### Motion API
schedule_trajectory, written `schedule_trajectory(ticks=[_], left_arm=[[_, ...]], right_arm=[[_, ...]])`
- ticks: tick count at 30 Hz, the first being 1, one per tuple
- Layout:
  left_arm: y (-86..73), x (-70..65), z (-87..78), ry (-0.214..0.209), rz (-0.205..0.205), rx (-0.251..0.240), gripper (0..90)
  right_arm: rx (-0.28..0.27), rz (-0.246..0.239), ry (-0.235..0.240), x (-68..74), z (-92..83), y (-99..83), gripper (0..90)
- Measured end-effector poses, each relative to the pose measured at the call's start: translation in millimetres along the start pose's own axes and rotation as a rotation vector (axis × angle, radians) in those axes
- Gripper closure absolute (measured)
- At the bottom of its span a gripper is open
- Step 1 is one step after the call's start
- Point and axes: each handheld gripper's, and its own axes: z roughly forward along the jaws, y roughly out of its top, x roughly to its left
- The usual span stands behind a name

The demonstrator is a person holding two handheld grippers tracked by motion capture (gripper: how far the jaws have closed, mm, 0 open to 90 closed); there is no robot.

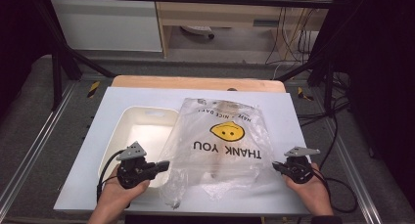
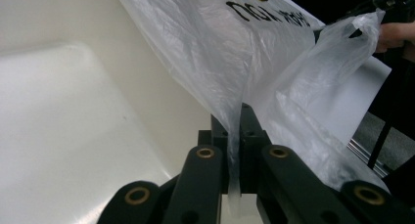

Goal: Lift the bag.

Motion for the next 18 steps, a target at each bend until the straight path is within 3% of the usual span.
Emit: schedule_trajectory(ticks=[4,7,12,18], left_arm=[[-7.2,-3.1,-0.8,0.009,0.009,-0.001,87.9],[-8.9,-3.2,-3.3,0.022,0.002,-0.031,81.6],[-2.8,-2.7,-9.4,0.067,-0.025,-0.104,52.1],[6.6,-2.9,-20.4,0.142,-0.021,-0.161,29.5]], right_arm=[[0.025,-0.01,0.007,1.6,2.6,-4.8,90.0],[0.034,-0.023,-0.002,2.9,3.4,-7.4,90.0],[0.035,-0.039,-0.008,2.9,2.2,-11.4,90.0],[0.022,-0.061,-0.003,2.8,-1.7,-13.9,89.0]])
